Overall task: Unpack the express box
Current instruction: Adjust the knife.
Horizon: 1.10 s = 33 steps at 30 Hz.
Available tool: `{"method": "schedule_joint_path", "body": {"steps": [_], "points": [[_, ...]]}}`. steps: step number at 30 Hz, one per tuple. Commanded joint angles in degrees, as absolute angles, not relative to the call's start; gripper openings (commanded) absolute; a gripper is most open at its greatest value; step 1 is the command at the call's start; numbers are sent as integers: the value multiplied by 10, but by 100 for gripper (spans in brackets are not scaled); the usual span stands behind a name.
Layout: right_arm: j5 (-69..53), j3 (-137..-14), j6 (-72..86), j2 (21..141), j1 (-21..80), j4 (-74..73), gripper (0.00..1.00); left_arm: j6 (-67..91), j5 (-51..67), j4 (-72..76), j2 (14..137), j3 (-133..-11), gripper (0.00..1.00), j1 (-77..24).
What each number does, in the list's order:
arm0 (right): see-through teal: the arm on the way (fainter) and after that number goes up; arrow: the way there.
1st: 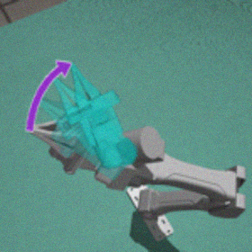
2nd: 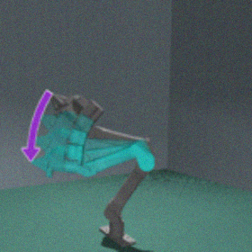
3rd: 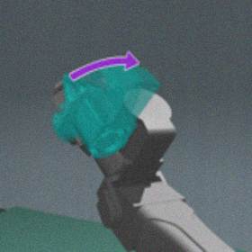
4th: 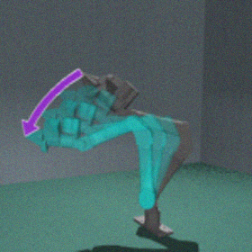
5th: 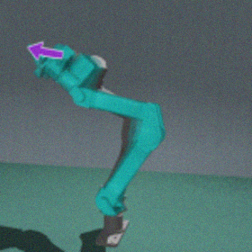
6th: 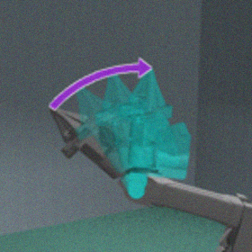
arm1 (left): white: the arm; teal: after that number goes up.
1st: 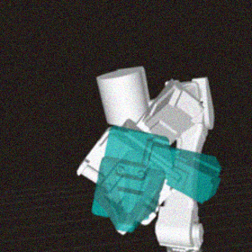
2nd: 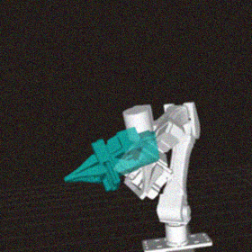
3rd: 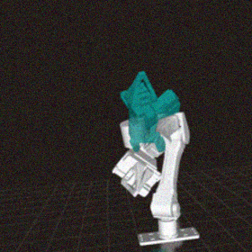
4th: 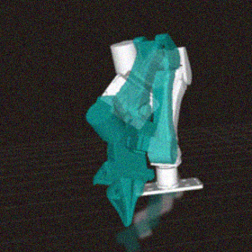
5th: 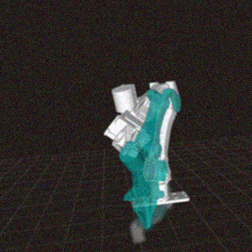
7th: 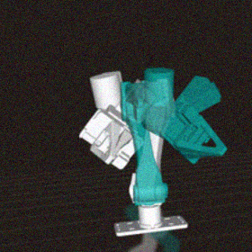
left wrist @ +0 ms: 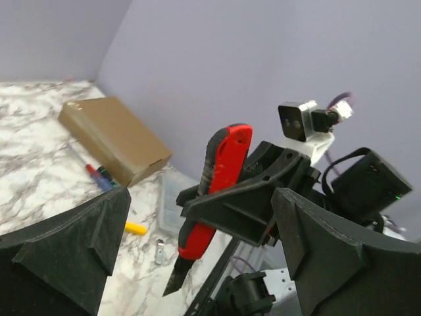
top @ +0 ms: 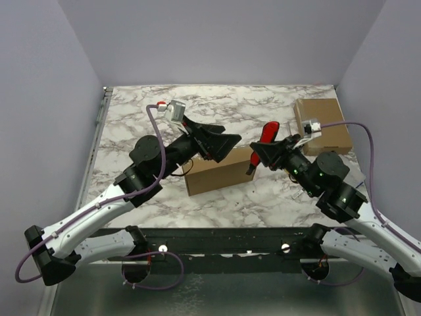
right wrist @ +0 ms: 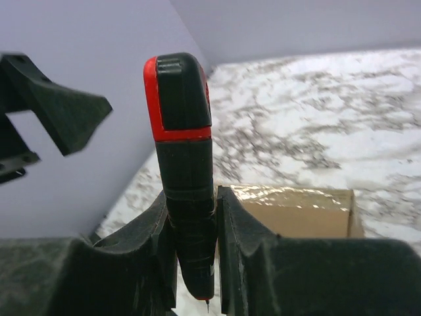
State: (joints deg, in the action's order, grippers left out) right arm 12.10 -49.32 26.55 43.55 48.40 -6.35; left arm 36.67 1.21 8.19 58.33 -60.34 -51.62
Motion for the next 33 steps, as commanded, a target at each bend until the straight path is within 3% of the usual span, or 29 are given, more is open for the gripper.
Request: {"method": "schedule_joint_path", "body": {"steps": [1, 9, 15, 25, 30, 31, 32, 33], "points": [[102, -453, 345, 396, 484, 100, 0, 386, 112, 200, 575, -539, 94, -516], [46, -447, 402, 389, 484, 159, 1, 470, 264, 341, 638, -504, 86, -523], [7, -460, 402, 401, 484, 160, 1, 473, 287, 355, 675, -524, 57, -529], [-41, -458, 386, 399, 484, 112, 1, 485, 296, 408, 688, -517, 27, -529], [-59, -462, 382, 396, 484, 99, 2, 483, 300, 410, 686, -519, 0, -529], [-59, -464, 380, 394, 484, 96, 6, 482, 305, 410, 685, -518, 0, -529], [-56, -467, 374, 391, 484, 90, 19, 475, 313, 410, 683, -516, 0, -529], [-48, -470, 366, 389, 484, 81, 37, 463, 323, 407, 680, -514, 0, -529]]}}
